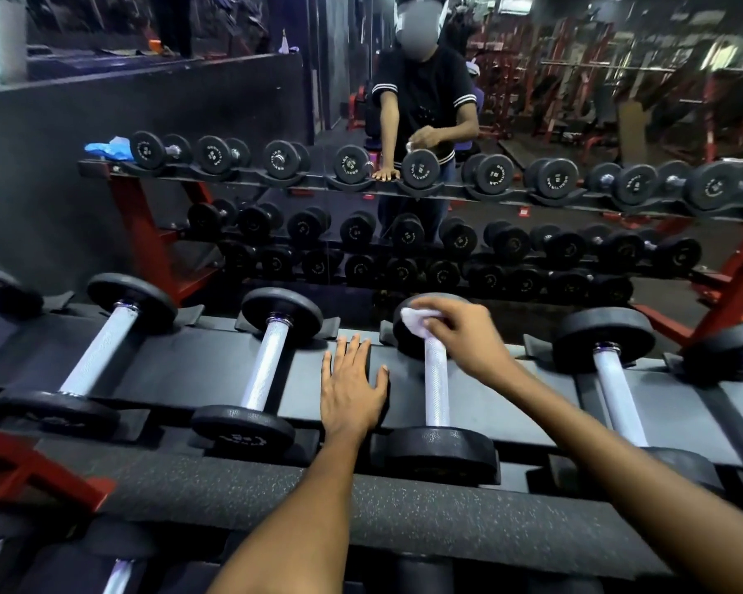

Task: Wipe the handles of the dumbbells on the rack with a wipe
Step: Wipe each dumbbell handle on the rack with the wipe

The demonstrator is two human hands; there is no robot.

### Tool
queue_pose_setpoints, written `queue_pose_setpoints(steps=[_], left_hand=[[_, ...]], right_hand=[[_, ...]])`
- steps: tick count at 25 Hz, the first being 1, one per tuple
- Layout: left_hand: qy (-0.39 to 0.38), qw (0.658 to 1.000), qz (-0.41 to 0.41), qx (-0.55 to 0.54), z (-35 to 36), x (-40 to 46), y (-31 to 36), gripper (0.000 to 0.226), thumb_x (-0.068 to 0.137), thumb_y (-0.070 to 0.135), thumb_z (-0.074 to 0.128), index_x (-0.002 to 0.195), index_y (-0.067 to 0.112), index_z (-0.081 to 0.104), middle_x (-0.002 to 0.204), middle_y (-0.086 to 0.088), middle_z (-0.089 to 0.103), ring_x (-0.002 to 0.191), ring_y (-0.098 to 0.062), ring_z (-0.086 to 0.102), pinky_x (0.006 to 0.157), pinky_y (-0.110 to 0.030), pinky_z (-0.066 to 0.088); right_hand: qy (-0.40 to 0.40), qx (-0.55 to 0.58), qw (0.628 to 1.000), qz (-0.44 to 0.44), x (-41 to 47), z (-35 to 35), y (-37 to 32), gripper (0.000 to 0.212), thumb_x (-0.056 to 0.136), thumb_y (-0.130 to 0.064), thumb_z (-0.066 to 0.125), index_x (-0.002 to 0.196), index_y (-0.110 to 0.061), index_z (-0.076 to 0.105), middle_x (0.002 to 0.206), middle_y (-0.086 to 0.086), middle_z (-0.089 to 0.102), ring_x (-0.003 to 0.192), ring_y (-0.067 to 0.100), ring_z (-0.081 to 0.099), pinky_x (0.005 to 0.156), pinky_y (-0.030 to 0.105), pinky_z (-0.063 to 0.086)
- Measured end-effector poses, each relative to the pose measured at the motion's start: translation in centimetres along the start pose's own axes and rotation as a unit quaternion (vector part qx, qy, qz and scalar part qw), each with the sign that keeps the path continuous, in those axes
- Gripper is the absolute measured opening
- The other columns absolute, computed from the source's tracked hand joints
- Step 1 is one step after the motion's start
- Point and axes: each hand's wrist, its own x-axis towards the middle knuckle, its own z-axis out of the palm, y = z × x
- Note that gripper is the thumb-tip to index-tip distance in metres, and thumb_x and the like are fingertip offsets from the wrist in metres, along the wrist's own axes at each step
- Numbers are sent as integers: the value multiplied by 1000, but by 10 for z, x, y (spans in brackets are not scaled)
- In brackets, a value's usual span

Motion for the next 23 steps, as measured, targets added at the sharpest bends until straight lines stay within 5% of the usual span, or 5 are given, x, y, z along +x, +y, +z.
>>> queue_pose_setpoints(steps=[4,10,13,19,23], left_hand=[[3,1000,4,-1,-1,-3,0,58,97,46,37,150,23,31,159,5,25,149,-9,5,121,-32,-3],[13,1000,-1,-11,0,-1,2,58,96,47,38,150,24,33,159,5,26,149,-8,7,121,-31,-4],[8,1000,1,-9,-1,-3,0,58,97,46,39,150,23,32,159,5,25,149,-8,6,121,-31,-4],[12,1000,2,-8,0,-1,1,57,97,45,40,149,23,34,158,5,27,148,-8,7,121,-29,-5],[11,1000,-1,-14,-1,-3,0,57,96,44,41,149,23,35,158,5,28,148,-8,8,121,-30,-4]], right_hand=[[-250,-358,778,-452,39,-2,14,31,81,-15,40,79,-13,71,87,0,68,85,21,66,80,25,39],[-360,-497,636,-467,40,-6,40,10,76,-17,55,78,-23,63,78,-7,63,80,15,64,91,29,34],[-421,-507,653,-373,41,-1,30,14,67,-25,49,60,-29,60,61,-16,60,64,6,61,79,21,36],[-304,-489,677,-459,31,2,38,13,64,-15,66,67,-23,55,68,-7,58,76,17,61,88,29,31],[-243,-408,755,-452,32,-10,39,12,78,-12,50,78,-17,61,74,-2,64,81,21,62,89,29,36]])
